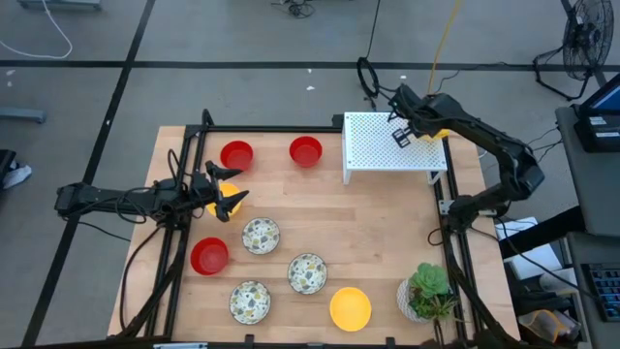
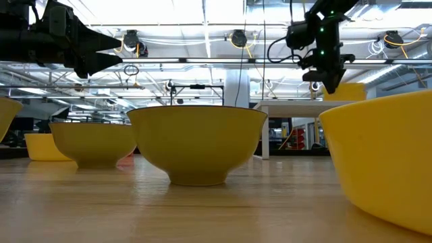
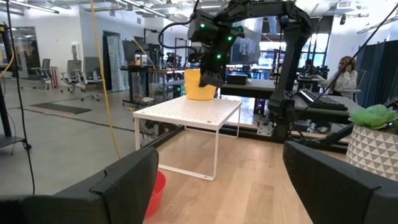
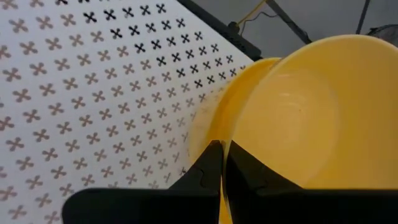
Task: Pick & Place Mini bowls
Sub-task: Stack the yellow bowl on top of the yellow bowl on the shelf
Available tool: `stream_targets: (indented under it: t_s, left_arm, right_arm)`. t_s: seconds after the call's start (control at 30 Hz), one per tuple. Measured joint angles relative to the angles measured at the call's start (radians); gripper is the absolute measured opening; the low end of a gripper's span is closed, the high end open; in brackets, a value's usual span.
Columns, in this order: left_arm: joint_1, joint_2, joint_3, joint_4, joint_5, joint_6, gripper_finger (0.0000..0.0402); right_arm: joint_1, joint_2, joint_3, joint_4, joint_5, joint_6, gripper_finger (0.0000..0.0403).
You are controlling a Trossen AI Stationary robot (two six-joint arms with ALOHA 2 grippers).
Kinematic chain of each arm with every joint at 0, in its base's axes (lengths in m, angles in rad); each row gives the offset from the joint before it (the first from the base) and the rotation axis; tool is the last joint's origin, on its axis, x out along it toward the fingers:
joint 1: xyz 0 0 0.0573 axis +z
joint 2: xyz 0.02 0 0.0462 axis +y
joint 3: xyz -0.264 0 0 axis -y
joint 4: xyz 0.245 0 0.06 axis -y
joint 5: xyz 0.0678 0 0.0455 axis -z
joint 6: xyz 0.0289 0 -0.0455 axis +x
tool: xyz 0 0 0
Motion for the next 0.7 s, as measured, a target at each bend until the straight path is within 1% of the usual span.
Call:
stream_targets:
  t_s: [0.1, 0.2, 0.27, 0.57, 0.7]
  left_arm:
    - [0.0, 0.0, 0.0, 0.0, 0.0, 0.0, 0.0349]
    - [0.0, 0.0, 0.0, 0.0, 0.0, 0.0, 0.0349]
    - [0.0, 0.0, 0.0, 0.0, 0.0, 0.0, 0.0349]
    - [0.0, 0.0, 0.0, 0.0, 0.0, 0.0, 0.0349]
    - [0.0, 0.0, 0.0, 0.0, 0.0, 0.0, 0.0349]
  right_arm:
    - [0.0, 0.001, 0.0, 0.022, -0.009, -0.013, 0.0]
    - [0.0, -0.005, 0.0, 0.05, -0.093, -0.03, 0.0]
    - [0.0, -0.012, 0.0, 0.075, -0.128, -0.032, 0.0]
    - [0.0, -0.016, 0.0, 0.087, -0.128, -0.032, 0.0]
    - [0.0, -0.016, 0.0, 0.087, -0.128, -0.047, 0.0014]
